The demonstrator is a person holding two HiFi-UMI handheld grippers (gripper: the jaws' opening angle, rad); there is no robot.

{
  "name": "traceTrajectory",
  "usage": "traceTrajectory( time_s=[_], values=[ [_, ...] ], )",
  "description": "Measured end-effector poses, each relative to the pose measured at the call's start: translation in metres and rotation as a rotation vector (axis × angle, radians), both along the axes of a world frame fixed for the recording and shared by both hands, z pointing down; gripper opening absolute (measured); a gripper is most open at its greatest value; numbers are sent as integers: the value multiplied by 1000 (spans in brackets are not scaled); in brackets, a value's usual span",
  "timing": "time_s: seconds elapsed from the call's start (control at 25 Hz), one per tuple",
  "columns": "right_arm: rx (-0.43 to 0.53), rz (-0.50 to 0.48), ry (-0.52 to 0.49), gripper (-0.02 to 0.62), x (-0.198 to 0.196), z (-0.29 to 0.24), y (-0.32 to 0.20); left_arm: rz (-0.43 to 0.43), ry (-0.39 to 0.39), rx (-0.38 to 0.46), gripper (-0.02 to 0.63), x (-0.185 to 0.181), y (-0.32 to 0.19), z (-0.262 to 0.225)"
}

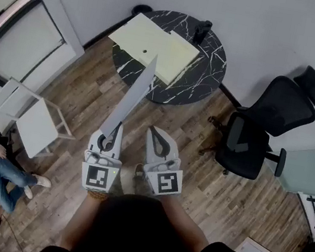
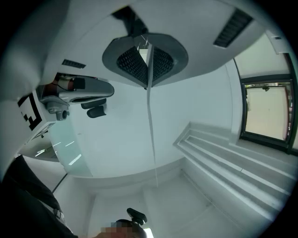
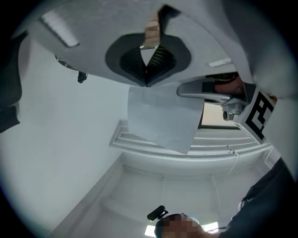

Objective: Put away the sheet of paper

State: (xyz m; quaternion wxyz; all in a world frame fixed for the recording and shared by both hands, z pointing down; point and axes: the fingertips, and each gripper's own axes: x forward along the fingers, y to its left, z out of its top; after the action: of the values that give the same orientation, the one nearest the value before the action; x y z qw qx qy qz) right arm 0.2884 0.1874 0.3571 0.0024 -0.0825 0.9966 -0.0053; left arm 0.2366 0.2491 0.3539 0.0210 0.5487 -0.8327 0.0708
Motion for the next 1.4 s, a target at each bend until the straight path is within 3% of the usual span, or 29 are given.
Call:
traceTrajectory(
  time_s=[0.12, 0.28, 0.48, 0.68, 0.84, 1.04, 1.4],
  values=[
    [-8, -51, -12, -2, -25, 1, 2, 10, 23, 18, 8, -24, -6, 7],
    [59, -68, 7, -2, -58, 0, 9, 55, 35, 35, 8, -59, -12, 12],
    [90, -33, 37, -2, -115, -5, 13, 126, 27, 77, 8, -123, -17, 6],
    [97, 16, 69, -2, -181, -12, 16, 202, 72, 95, 8, -187, -16, -3],
    [113, 56, 71, -2, -227, -17, 17, 258, 54, 104, 8, -236, -13, 6],
    [123, 119, 137, -2, -254, -8, 2, 243, 137, 133, 8, -277, -16, 8],
    [163, 198, 174, -2, -296, 1, -49, 290, 130, 111, 8, -333, -49, 20]
  ],
)
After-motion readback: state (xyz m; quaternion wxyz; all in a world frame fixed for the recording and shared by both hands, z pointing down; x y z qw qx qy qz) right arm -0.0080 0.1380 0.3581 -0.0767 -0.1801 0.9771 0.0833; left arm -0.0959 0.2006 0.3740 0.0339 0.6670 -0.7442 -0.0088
